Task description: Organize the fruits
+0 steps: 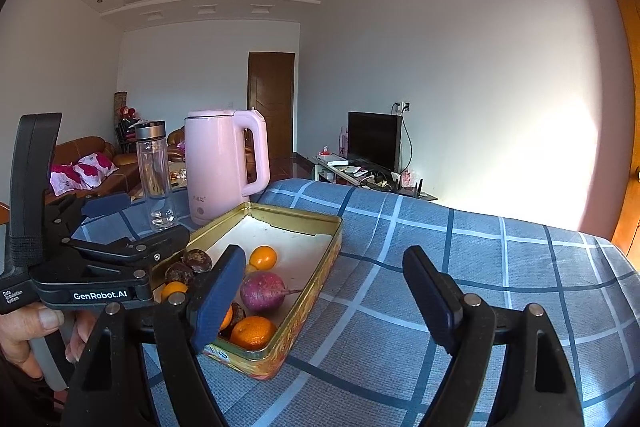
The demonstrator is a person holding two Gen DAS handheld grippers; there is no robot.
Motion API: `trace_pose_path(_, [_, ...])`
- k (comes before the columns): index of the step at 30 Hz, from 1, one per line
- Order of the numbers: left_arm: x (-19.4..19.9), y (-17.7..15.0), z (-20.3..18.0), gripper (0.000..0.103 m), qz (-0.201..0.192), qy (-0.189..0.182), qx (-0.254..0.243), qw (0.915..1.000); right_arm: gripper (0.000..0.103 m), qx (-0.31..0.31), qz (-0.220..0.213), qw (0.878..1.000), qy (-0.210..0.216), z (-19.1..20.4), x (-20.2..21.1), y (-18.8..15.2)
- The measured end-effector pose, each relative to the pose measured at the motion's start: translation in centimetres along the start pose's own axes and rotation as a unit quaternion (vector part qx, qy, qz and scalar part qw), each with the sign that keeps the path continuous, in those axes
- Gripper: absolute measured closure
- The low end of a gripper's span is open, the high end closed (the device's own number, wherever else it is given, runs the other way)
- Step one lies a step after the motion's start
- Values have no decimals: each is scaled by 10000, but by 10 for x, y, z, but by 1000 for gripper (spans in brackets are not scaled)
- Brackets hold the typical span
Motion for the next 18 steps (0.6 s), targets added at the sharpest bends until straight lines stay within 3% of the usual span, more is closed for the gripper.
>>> trace_pose_path(8, [1,3,-6,0,-36,151,-89,9998,21,-2,-61,10000,-50,-4,6,0])
trace_pose_path(18, [-5,-2,-12,0,103,-1,-178,9998,21,-45,-14,10000,-73,-8,5,-4])
Point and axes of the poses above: each gripper's, at about its wrist camera, not at the fingertips, and x roughly against the way its jaws point, z to its left, y to its top, the point moved 4 cm from there along -x, roughly the way its jaws point, and after that the axes turned 14 degrees about -y, right-handed, at the moved point
